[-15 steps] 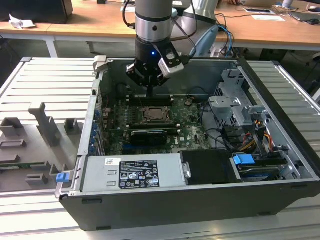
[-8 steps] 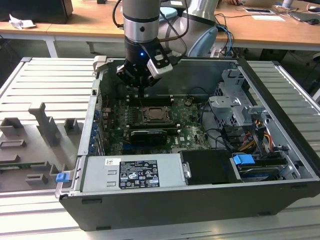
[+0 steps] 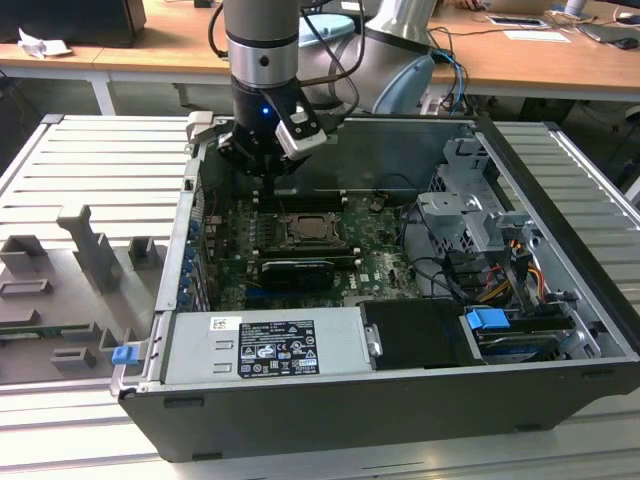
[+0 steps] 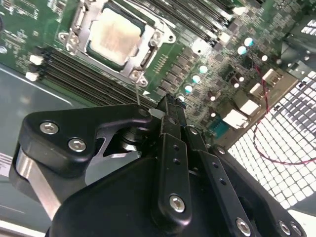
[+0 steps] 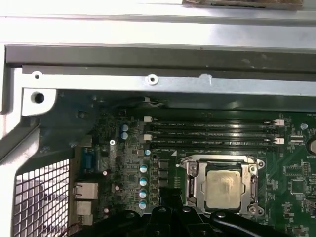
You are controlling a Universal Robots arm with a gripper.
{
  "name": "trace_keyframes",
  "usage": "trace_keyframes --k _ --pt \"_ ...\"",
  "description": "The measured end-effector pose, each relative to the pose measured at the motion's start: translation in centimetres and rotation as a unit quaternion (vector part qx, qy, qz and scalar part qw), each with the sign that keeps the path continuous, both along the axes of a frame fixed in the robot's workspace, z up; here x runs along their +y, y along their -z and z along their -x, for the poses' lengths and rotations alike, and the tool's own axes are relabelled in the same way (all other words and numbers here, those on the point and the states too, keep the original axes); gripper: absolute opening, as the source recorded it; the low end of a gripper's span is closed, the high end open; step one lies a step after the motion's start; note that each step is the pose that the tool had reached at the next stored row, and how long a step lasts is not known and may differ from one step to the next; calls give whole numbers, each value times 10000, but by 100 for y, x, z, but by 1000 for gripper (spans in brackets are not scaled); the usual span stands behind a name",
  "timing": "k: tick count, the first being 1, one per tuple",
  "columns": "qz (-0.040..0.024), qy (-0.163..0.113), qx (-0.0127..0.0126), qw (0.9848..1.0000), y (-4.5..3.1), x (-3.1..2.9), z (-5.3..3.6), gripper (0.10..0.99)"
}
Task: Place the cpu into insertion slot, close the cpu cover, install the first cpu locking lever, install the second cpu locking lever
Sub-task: 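Install the first cpu locking lever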
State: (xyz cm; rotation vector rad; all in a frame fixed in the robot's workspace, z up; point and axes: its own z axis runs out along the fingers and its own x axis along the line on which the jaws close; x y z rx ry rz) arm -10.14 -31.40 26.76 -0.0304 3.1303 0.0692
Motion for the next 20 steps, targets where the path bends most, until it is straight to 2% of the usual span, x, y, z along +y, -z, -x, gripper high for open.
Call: trace_keyframes --k 4,12,14,20 --pt "1 0 1 10000 29 46 49 106" --pt "4 0 1 10000 76 181 56 106" --pt "6 1 0 10000 86 224 51 106" --pt "8 0 1 10000 99 257 -41 106"
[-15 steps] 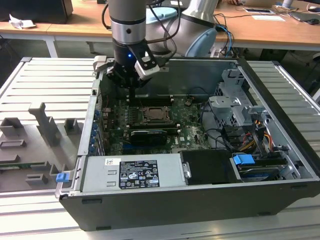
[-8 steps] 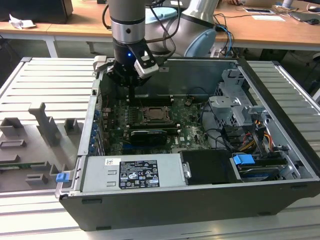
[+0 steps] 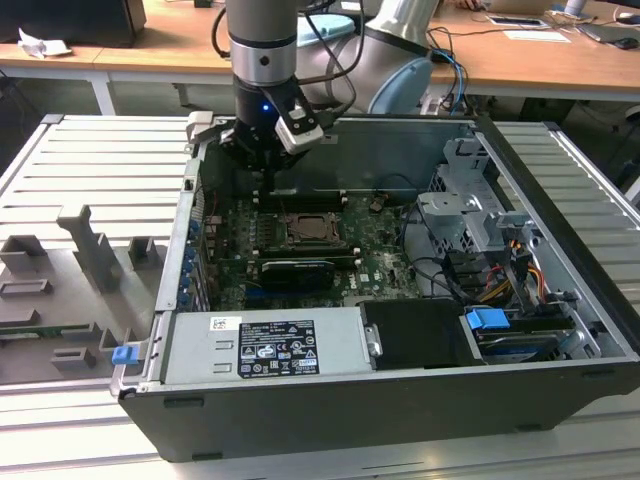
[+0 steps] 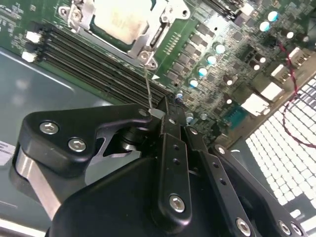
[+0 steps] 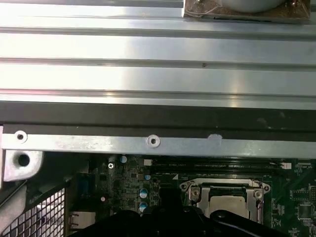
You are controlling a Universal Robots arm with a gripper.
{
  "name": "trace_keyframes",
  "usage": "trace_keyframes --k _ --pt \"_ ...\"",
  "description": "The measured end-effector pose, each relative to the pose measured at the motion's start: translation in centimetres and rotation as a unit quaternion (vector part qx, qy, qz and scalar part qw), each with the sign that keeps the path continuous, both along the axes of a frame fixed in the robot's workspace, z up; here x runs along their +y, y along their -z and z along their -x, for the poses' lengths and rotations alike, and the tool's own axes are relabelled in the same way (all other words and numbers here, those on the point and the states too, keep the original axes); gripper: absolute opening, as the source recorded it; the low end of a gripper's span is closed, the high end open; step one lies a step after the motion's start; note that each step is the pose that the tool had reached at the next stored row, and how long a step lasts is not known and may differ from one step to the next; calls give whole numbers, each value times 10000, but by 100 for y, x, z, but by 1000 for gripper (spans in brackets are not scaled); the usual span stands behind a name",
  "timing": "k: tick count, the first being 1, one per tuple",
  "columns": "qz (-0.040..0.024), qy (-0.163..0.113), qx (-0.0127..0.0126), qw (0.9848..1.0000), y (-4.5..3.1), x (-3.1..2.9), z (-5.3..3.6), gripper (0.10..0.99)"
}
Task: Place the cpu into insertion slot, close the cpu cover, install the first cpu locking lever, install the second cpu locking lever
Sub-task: 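Install the first cpu locking lever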
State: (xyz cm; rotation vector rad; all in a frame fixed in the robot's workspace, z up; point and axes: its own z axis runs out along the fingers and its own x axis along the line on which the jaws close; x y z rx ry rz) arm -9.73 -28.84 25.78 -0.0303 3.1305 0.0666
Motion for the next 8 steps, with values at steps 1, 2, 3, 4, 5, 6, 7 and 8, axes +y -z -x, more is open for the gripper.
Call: trace_keyframes --k 1,2,3,4,5,6,7,8 --pt "0 0 0 10000 2 2 -48 106" --pt "0 1 0 10000 3 2 -71 106" --pt "0 1 0 10000 4 2 -98 106" --pt "0 0 0 10000 6 2 -141 106" --pt "0 0 0 10000 7 2 -170 106" --pt "0 1 0 10000 9 2 -205 106" --pt "0 0 0 10000 10 2 -234 106" --pt "0 0 0 10000 13 2 -285 106"
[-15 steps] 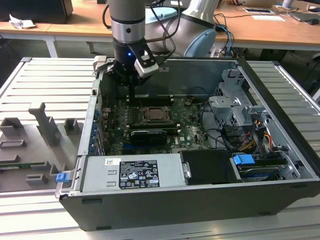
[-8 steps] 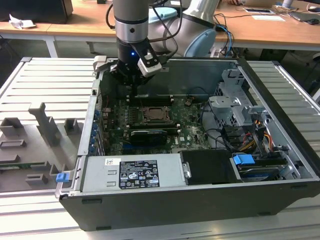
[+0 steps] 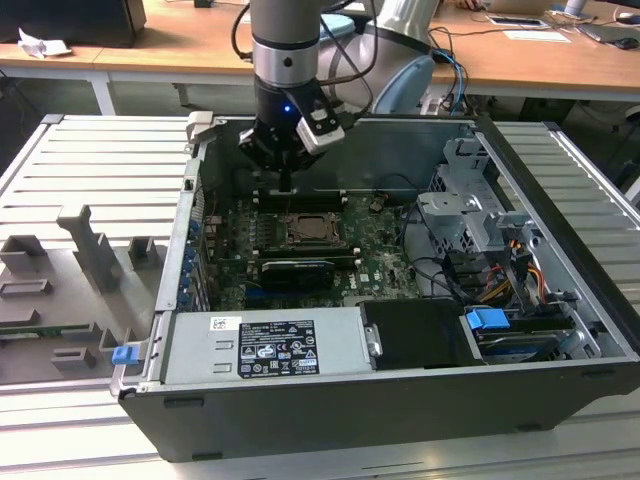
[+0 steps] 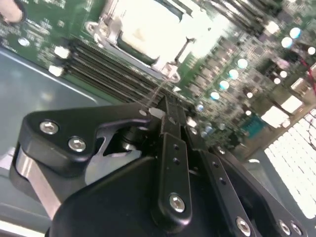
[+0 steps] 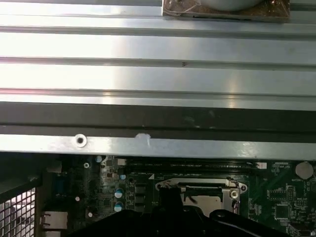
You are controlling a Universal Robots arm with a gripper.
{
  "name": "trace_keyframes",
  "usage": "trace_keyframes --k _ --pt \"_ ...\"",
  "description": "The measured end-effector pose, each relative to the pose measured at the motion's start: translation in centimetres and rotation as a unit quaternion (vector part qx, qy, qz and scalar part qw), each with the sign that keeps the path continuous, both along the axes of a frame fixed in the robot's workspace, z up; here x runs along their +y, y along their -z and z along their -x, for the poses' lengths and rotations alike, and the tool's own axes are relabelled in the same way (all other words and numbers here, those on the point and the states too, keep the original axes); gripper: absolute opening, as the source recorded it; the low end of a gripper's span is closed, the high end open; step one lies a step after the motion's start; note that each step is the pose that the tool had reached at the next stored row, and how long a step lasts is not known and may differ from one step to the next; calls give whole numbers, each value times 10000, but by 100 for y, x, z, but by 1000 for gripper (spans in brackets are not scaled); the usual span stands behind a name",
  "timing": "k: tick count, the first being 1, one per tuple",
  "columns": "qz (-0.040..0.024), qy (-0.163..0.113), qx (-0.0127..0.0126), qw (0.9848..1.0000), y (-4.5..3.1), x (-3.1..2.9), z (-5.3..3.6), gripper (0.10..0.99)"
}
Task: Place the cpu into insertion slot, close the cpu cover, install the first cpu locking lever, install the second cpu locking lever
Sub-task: 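Install the first cpu locking lever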
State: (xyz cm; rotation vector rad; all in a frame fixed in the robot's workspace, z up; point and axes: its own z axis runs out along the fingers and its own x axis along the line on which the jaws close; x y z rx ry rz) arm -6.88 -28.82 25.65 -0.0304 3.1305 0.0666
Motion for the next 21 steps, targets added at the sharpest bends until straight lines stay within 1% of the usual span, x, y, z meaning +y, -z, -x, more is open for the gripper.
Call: trace_keyframes --k 3,4,5,6,7,8,11,13,16,17,19,21 --pt "-1 0 0 10000 17 0 -95 106" --pt "-23 0 1 10000 21 -1 -115 106" --pt "-68 0 1 10000 23 -1 -118 106" --pt "-152 0 0 9999 25 -1 -119 106" --pt "-283 3 0 9996 28 -5 -119 106" --pt "-303 8 0 9995 31 -12 -120 106" --pt "-312 17 -1 9995 72 -29 -131 106" --pt "-313 17 0 9995 115 -30 -178 106" --pt "-312 16 -1 9995 168 -30 -193 106" --pt "-312 -42 -9 9995 192 -30 -199 106" --pt "-312 -95 -9 9995 214 -30 -214 106" --pt "-311 -99 -8 9995 229 -30 -250 106"
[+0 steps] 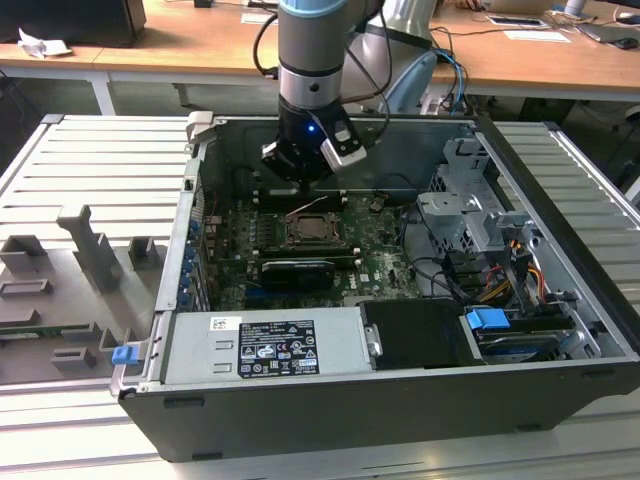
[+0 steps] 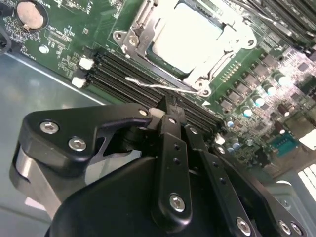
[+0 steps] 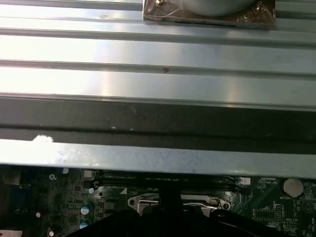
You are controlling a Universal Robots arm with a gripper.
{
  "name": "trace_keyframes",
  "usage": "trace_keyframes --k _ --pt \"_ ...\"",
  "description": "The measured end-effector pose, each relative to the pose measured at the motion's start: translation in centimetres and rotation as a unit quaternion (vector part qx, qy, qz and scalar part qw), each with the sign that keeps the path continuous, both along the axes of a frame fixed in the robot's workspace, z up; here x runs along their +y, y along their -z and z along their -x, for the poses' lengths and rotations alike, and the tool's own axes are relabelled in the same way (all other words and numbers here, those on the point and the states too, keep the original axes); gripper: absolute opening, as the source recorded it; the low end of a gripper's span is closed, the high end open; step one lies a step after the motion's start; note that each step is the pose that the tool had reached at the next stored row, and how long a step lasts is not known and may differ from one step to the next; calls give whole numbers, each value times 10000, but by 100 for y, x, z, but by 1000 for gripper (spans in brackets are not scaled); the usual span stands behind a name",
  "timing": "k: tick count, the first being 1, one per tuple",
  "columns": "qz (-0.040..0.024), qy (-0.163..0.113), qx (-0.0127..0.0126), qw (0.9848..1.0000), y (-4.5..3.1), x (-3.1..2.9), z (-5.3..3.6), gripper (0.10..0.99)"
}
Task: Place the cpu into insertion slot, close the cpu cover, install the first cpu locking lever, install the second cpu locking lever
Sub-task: 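Install the first cpu locking lever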
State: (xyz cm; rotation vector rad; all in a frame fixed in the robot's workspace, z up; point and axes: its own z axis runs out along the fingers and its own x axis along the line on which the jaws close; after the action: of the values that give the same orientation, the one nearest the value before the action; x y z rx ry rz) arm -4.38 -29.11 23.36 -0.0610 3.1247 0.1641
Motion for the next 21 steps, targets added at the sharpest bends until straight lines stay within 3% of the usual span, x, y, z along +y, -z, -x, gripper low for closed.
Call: trace_keyframes --k 21 --pt "-1 -1 0 10000 150 35 -217 106"
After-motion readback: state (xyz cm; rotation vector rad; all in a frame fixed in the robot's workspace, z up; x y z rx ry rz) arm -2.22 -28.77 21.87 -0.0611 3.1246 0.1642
